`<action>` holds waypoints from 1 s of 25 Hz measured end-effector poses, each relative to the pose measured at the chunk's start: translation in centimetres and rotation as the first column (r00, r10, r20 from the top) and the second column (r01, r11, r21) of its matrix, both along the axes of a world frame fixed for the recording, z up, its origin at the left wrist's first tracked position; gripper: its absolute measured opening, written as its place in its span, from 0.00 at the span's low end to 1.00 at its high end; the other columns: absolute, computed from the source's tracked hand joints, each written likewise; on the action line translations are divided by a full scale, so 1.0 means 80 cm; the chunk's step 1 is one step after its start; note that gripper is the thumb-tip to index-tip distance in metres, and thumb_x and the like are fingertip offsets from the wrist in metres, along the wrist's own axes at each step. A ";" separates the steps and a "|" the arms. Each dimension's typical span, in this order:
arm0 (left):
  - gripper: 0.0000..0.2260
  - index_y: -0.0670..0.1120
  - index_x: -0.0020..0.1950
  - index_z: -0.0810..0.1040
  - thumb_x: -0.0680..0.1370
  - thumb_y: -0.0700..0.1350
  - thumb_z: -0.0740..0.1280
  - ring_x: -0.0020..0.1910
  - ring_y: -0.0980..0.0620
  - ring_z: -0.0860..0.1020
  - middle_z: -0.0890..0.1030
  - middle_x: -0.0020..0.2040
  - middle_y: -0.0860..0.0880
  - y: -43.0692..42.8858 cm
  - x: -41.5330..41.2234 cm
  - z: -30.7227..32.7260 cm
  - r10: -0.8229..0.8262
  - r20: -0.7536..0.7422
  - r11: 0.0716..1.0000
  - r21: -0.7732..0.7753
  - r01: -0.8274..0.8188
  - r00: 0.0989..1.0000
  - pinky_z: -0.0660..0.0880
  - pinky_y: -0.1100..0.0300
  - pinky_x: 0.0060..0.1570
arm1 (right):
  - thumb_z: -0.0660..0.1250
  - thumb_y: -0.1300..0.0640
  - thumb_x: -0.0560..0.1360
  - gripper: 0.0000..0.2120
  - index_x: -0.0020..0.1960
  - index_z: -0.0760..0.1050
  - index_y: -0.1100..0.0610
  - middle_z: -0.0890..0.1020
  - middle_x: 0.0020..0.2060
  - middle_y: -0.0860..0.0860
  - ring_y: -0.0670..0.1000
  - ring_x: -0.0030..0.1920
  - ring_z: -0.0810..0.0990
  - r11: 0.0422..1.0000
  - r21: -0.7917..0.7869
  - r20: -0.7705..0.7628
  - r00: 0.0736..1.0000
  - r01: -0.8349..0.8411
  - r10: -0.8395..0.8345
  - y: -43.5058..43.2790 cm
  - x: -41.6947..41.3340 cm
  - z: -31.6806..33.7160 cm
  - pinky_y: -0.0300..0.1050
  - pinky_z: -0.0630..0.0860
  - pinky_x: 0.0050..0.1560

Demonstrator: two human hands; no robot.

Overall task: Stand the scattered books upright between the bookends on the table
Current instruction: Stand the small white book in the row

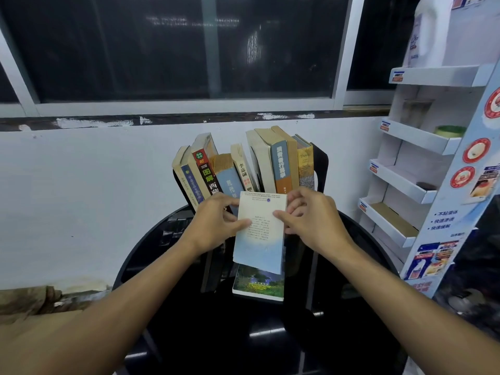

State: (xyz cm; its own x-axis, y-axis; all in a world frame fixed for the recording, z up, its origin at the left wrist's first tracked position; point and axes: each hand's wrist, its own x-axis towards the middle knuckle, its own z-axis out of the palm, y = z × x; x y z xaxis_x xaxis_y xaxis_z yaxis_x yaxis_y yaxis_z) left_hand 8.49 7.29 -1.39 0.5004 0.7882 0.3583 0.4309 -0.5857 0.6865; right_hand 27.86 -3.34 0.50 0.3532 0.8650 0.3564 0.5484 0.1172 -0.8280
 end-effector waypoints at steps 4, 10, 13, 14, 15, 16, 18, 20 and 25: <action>0.22 0.47 0.65 0.80 0.73 0.49 0.78 0.49 0.59 0.83 0.78 0.62 0.50 0.009 0.006 0.014 -0.007 -0.022 0.998 0.061 0.008 1.000 0.82 0.65 0.45 | 0.79 0.61 0.71 0.11 0.47 0.76 0.56 0.81 0.37 0.54 0.55 0.37 0.83 1.000 0.029 0.079 0.997 0.000 -0.002 0.001 -0.001 0.017 0.53 0.85 0.36; 0.25 0.44 0.72 0.75 0.76 0.48 0.75 0.62 0.53 0.75 0.75 0.63 0.48 0.026 0.012 0.043 0.094 -0.056 0.927 0.369 -0.067 0.994 0.76 0.58 0.63 | 0.77 0.59 0.73 0.11 0.45 0.74 0.54 0.80 0.34 0.50 0.49 0.33 0.81 0.996 0.081 0.316 0.947 0.038 -0.061 0.001 -0.004 0.026 0.50 0.82 0.41; 0.26 0.43 0.73 0.73 0.77 0.47 0.74 0.67 0.51 0.72 0.73 0.67 0.48 0.036 0.024 0.059 0.126 -0.071 0.874 0.479 -0.077 0.989 0.69 0.60 0.69 | 0.76 0.58 0.73 0.09 0.47 0.75 0.55 0.80 0.35 0.49 0.45 0.34 0.78 0.995 0.094 0.388 0.919 0.042 -0.076 0.007 -0.008 0.029 0.49 0.81 0.42; 0.28 0.42 0.74 0.72 0.76 0.47 0.74 0.70 0.49 0.70 0.73 0.70 0.47 0.043 0.029 0.063 0.146 -0.091 0.868 0.489 -0.084 0.985 0.67 0.58 0.71 | 0.75 0.58 0.73 0.09 0.47 0.75 0.56 0.80 0.35 0.49 0.46 0.35 0.78 0.995 0.095 0.401 0.913 0.041 -0.076 0.009 -0.009 0.031 0.50 0.81 0.42; 0.30 0.42 0.76 0.70 0.76 0.47 0.75 0.73 0.47 0.68 0.71 0.73 0.45 0.050 0.034 0.066 0.162 -0.122 0.873 0.480 -0.085 0.979 0.66 0.56 0.73 | 0.75 0.59 0.73 0.09 0.47 0.75 0.57 0.80 0.34 0.50 0.47 0.36 0.79 0.994 0.098 0.414 0.907 0.039 -0.077 0.011 -0.010 0.032 0.51 0.80 0.42; 0.32 0.42 0.77 0.68 0.76 0.48 0.75 0.75 0.46 0.67 0.70 0.75 0.44 0.056 0.039 0.070 0.173 -0.154 0.882 0.464 -0.083 0.973 0.64 0.53 0.74 | 0.75 0.59 0.74 0.09 0.47 0.75 0.58 0.80 0.34 0.50 0.49 0.36 0.80 0.994 0.100 0.427 0.901 0.039 -0.078 0.013 -0.011 0.033 0.52 0.80 0.43; 0.35 0.42 0.79 0.65 0.76 0.49 0.75 0.76 0.45 0.66 0.69 0.76 0.42 0.068 0.047 0.074 0.177 -0.206 0.901 0.428 -0.074 0.962 0.64 0.50 0.75 | 0.74 0.60 0.74 0.09 0.48 0.75 0.59 0.80 0.34 0.51 0.51 0.37 0.80 0.994 0.101 0.446 0.892 0.038 -0.079 0.017 -0.012 0.035 0.53 0.80 0.42; 0.33 0.41 0.78 0.67 0.76 0.49 0.74 0.74 0.44 0.70 0.73 0.74 0.41 0.073 0.050 0.075 0.178 -0.230 0.910 0.409 -0.071 0.957 0.68 0.49 0.72 | 0.73 0.60 0.74 0.08 0.49 0.74 0.59 0.79 0.34 0.52 0.52 0.37 0.80 0.994 0.101 0.457 0.886 0.042 -0.084 0.020 -0.012 0.037 0.52 0.80 0.42; 0.25 0.42 0.73 0.73 0.78 0.47 0.73 0.64 0.43 0.78 0.82 0.63 0.42 0.085 0.048 0.068 0.219 -0.230 0.910 0.400 -0.114 0.948 0.77 0.47 0.62 | 0.74 0.60 0.74 0.09 0.48 0.74 0.59 0.80 0.34 0.52 0.51 0.37 0.80 0.994 0.092 0.489 0.868 0.051 -0.090 0.029 -0.010 0.046 0.49 0.80 0.41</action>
